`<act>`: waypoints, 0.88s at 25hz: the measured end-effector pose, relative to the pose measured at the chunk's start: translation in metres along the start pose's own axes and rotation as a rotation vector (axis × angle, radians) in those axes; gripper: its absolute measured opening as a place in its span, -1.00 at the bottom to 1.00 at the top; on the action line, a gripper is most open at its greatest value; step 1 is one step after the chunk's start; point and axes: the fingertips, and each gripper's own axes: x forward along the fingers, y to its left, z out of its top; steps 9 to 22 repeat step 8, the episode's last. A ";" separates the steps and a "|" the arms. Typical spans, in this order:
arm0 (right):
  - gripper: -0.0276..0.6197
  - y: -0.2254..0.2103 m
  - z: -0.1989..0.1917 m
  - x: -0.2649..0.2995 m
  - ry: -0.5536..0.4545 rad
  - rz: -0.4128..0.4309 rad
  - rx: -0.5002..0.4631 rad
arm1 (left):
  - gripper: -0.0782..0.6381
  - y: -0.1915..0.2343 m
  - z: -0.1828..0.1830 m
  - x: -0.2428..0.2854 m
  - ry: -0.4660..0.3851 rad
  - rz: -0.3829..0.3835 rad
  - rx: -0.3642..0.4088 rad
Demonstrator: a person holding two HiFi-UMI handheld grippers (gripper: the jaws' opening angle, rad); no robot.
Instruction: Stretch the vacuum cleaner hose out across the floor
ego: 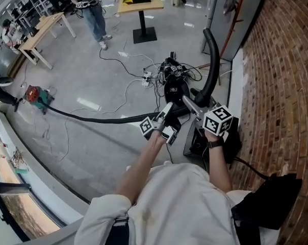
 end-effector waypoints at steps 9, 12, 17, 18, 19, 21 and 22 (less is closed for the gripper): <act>-0.27 0.021 0.003 0.001 0.007 0.001 -0.053 | -0.32 -0.014 0.004 -0.015 -0.006 -0.002 0.027; -0.27 0.021 0.003 0.001 0.007 0.001 -0.053 | -0.32 -0.014 0.004 -0.015 -0.006 -0.002 0.027; -0.27 0.021 0.003 0.001 0.007 0.001 -0.053 | -0.32 -0.014 0.004 -0.015 -0.006 -0.002 0.027; -0.27 0.021 0.003 0.001 0.007 0.001 -0.053 | -0.32 -0.014 0.004 -0.015 -0.006 -0.002 0.027; -0.27 0.021 0.003 0.001 0.007 0.001 -0.053 | -0.32 -0.014 0.004 -0.015 -0.006 -0.002 0.027; -0.27 0.021 0.003 0.001 0.007 0.001 -0.053 | -0.32 -0.014 0.004 -0.015 -0.006 -0.002 0.027; -0.27 0.021 0.003 0.001 0.007 0.001 -0.053 | -0.32 -0.014 0.004 -0.015 -0.006 -0.002 0.027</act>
